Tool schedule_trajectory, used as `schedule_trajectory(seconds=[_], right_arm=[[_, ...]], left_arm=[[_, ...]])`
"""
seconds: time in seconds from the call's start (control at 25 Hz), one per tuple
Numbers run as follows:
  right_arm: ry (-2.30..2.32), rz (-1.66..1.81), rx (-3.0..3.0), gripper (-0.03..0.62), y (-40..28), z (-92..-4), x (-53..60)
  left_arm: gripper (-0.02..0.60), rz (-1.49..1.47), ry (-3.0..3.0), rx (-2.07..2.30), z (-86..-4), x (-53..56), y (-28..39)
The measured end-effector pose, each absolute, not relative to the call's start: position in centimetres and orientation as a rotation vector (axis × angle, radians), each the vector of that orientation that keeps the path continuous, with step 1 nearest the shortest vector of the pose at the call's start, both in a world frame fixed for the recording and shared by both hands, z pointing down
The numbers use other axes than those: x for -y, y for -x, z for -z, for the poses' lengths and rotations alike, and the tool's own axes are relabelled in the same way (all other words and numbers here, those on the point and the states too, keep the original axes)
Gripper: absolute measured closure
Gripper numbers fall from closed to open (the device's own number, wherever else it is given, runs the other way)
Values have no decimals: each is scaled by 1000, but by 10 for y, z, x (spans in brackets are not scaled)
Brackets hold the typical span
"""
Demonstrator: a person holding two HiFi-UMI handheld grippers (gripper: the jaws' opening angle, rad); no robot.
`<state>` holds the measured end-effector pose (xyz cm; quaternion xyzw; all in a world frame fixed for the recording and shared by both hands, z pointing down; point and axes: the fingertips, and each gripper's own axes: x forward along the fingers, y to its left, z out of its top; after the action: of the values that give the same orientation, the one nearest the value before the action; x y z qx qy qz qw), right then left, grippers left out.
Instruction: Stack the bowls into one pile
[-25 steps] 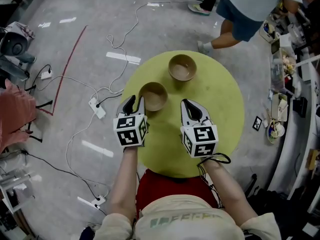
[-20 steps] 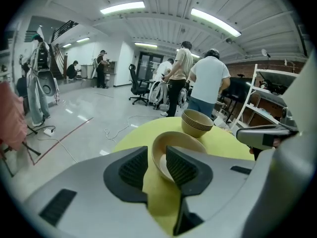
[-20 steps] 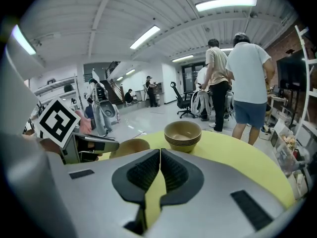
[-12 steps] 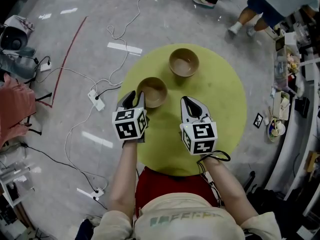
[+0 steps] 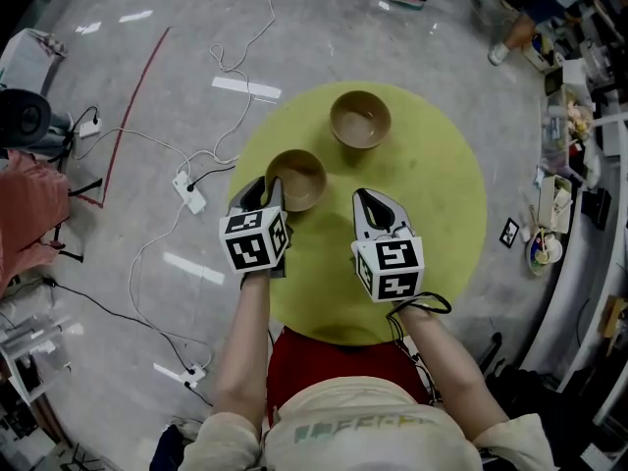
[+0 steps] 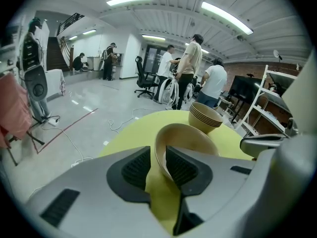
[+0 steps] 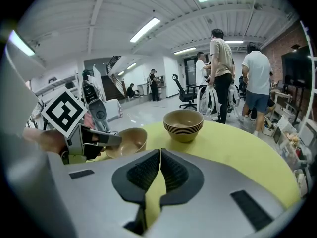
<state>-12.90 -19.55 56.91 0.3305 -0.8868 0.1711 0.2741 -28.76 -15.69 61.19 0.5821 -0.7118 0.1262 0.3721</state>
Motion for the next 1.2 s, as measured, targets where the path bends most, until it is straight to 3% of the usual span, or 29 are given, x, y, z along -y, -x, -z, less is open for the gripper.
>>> schedule_trajectory(seconds=[0.28, 0.64, 1.2], right_arm=[[-882, -458, 2368, 557, 126, -576, 196], [-898, -443, 2364, 557, 123, -570, 199], [-952, -416, 2395, 557, 107, -539, 184]], left_arm=[[482, -325, -1456, 1821, -618, 154, 285], [546, -316, -1444, 1861, -609, 154, 280], [551, -278, -1499, 1884, -574, 141, 265]])
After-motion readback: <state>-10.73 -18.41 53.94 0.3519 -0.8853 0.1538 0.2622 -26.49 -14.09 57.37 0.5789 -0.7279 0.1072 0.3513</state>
